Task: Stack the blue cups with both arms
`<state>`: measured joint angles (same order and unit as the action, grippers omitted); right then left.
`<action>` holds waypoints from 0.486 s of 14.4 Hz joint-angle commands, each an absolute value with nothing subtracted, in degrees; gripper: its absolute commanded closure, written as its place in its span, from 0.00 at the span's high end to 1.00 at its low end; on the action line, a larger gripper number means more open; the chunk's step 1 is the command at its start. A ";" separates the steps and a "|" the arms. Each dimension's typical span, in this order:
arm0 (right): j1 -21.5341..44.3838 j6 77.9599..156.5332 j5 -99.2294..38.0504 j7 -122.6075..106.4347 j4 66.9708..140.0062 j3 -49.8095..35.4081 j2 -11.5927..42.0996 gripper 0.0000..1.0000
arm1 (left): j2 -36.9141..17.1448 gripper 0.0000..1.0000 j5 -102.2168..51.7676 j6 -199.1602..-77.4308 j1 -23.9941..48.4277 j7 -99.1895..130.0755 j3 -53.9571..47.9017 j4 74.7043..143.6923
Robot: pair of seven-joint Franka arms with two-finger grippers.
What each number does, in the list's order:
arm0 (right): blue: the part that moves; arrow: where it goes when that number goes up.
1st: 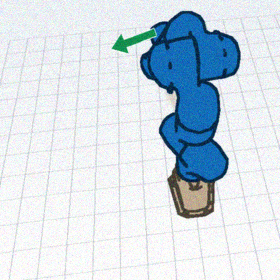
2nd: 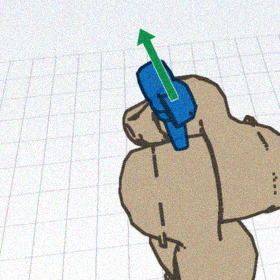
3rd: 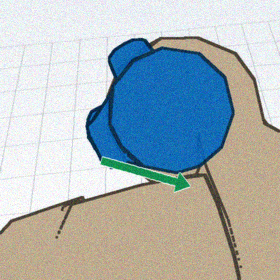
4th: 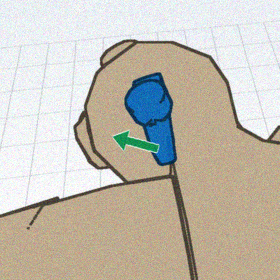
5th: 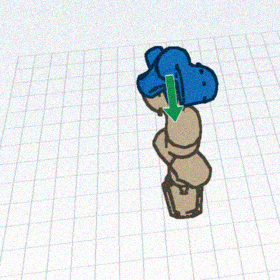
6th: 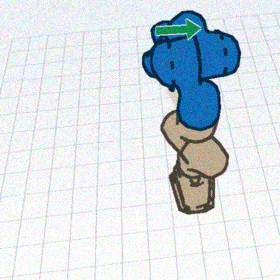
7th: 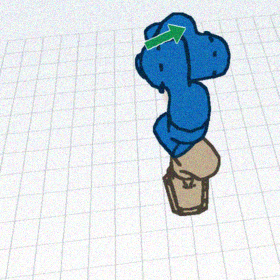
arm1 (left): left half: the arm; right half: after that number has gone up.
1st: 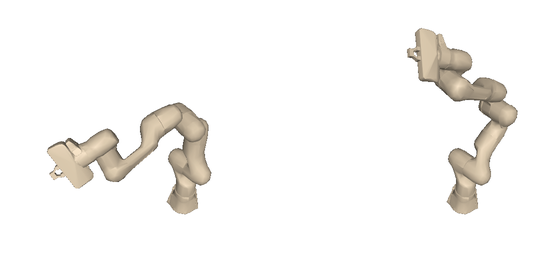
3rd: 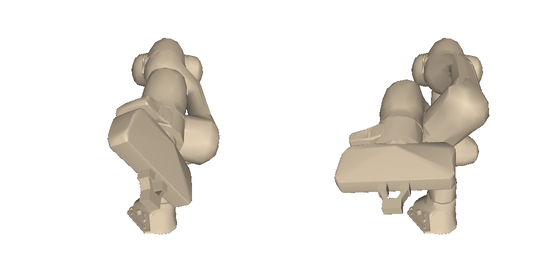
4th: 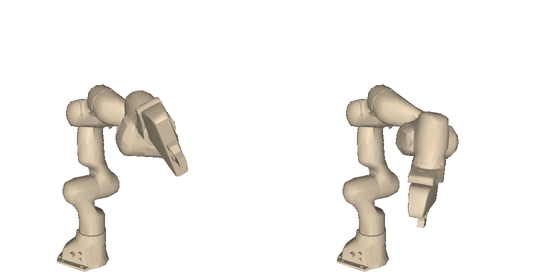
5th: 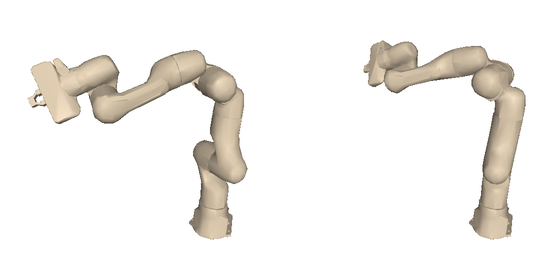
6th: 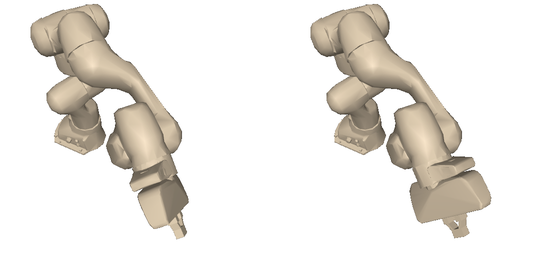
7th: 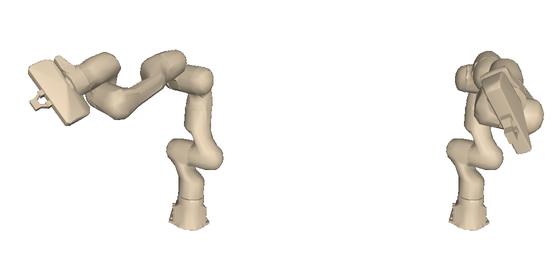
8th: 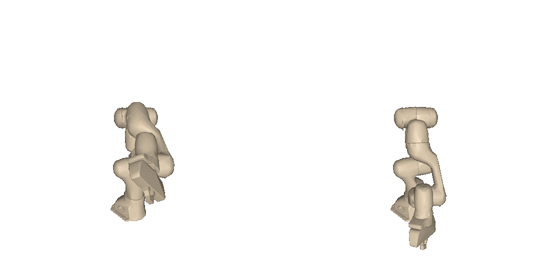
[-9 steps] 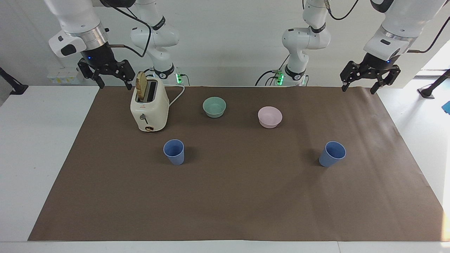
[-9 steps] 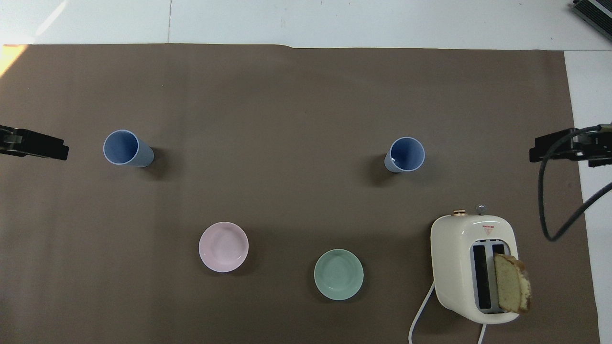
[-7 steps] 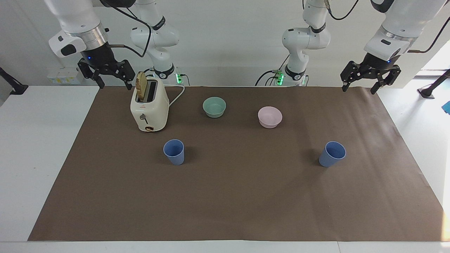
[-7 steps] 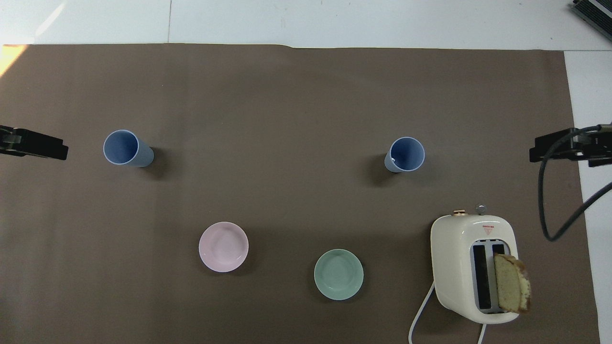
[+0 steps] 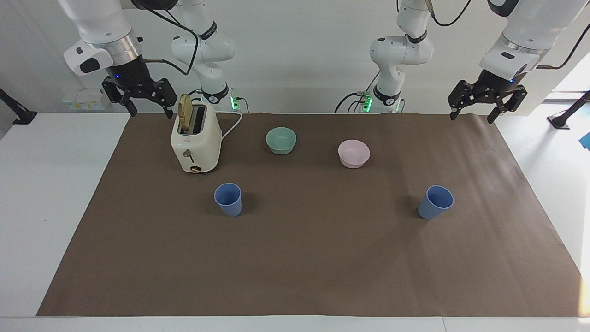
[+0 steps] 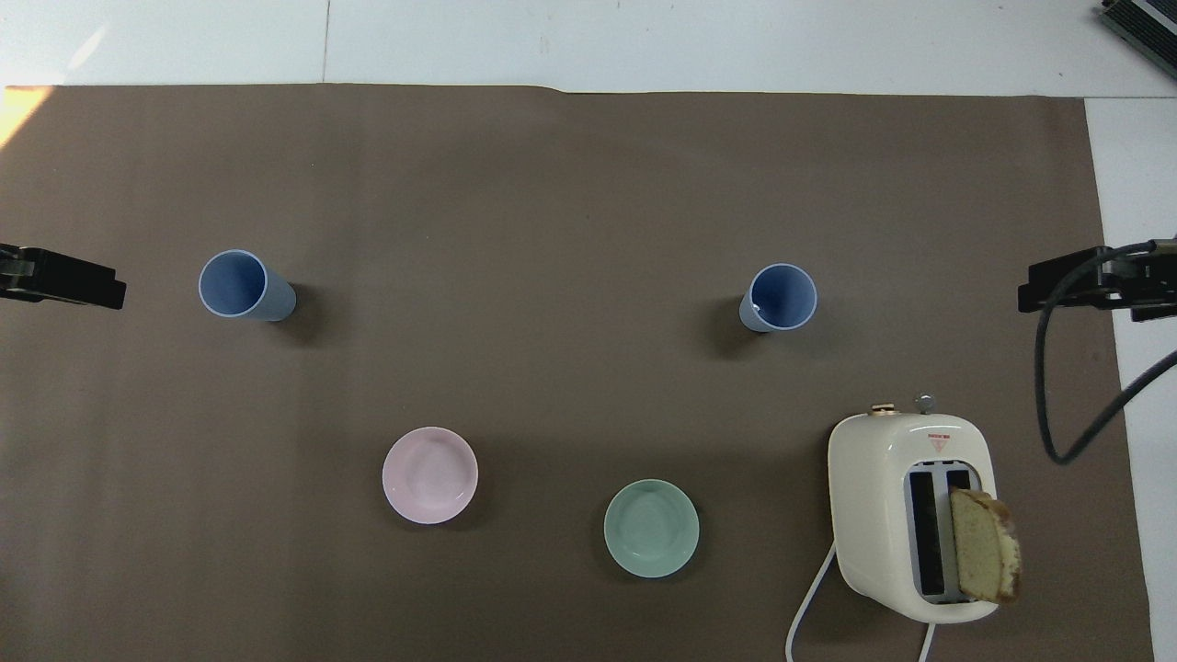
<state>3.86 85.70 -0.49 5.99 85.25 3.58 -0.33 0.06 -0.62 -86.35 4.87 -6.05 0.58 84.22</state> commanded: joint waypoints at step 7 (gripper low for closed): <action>3.16 85.96 -1.23 6.59 85.52 3.25 -0.70 1.00 | 0.26 1.00 -0.09 -85.34 4.66 -6.33 0.62 83.85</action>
